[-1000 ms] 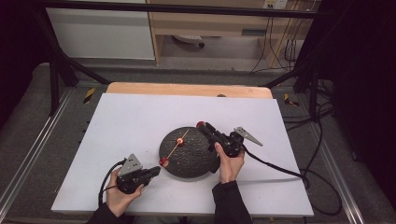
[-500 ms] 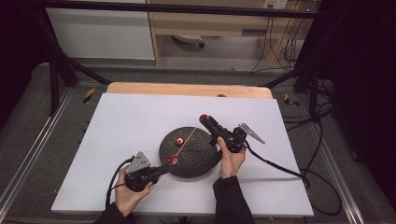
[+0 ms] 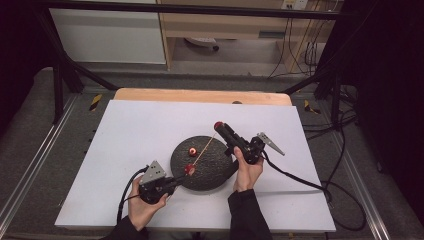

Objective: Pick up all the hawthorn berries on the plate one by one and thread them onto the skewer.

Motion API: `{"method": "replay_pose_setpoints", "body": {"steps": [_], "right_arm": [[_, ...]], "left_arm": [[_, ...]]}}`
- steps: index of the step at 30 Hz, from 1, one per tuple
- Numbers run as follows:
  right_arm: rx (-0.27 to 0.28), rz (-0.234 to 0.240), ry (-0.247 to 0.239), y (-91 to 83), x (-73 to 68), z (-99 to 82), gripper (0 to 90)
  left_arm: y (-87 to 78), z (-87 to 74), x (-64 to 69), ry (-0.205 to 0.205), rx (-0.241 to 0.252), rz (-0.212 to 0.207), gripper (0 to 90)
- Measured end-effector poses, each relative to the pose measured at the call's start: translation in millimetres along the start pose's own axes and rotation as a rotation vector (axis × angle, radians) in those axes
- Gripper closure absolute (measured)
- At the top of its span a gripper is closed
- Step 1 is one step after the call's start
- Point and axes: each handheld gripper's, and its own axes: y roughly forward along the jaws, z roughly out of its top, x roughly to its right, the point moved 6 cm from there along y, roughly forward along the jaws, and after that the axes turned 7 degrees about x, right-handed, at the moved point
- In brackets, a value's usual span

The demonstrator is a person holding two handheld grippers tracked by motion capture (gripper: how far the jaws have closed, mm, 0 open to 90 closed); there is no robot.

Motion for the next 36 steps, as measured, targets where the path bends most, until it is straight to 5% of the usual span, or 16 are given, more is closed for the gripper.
{"method": "replay_pose_setpoints", "body": {"steps": [17, 36], "right_arm": [[0.027, 0.012, 0.024, -0.5, -1.9, 0.3, 61.8], [0.053, 0.013, 0.112, 1.9, -1.9, 3.6, 61.8]], "left_arm": [[5.1, 4.5, 3.5, 0.007, 0.031, 0.01, 88.5], [9.2, 4.8, 8.6, -0.008, 0.058, 0.029, 88.5]]}}
